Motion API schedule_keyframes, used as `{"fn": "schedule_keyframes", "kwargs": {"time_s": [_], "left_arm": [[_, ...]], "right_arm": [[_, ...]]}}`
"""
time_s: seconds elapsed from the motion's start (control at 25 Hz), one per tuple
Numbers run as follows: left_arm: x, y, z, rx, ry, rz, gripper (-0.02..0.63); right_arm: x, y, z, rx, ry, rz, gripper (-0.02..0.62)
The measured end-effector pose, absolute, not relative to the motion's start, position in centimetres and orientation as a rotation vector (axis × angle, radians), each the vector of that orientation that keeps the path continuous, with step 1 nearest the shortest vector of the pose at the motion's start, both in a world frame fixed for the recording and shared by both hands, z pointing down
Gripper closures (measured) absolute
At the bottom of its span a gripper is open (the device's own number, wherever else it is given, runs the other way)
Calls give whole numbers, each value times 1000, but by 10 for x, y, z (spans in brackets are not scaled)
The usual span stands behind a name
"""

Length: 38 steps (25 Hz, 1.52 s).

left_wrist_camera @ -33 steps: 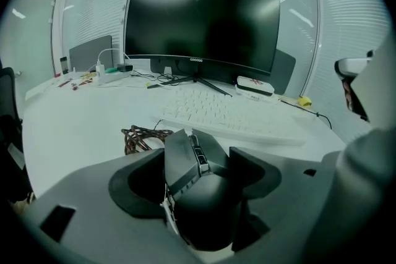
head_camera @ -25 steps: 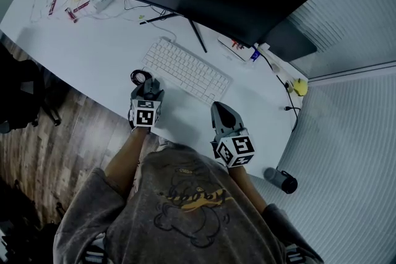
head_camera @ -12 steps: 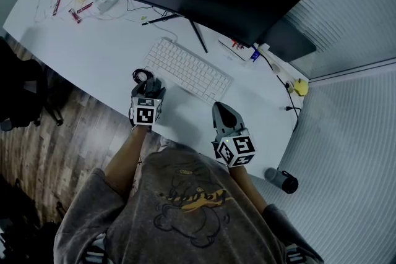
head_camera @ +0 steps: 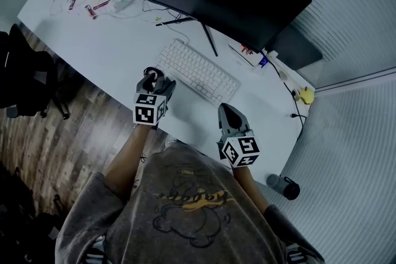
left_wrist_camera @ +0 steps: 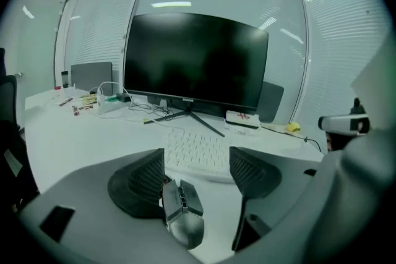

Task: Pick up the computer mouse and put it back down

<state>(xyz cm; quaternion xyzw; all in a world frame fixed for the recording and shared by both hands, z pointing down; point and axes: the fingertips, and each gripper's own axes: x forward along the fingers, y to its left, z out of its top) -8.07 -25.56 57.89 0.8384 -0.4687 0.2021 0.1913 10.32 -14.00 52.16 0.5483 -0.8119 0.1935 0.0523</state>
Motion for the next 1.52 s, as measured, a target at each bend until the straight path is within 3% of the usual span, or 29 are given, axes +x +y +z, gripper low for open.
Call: {"fn": "schedule_keyframes", "kwargs": {"time_s": [0.6,0.64,0.72,0.96,1.52], "left_arm": [[-76,-188,475,2590,-1242,376,272],[-76,-185,474,2591,-1244,368,283],[-76,-179,472,2582,-1258,339,402],[-84,-171,473,2581,-1335,296,554],[-96,-167,495,2505,-1371,267,586]], "right_arm": [[98,-141,498,1667,-2514,503,589],[99,-142,497,1679,-2511,498,589],[101,-141,494,1696,-2505,485,589],[99,-137,492,1702,-2512,464,589],[101,-130,498,1702,-2516,478,589]]}}
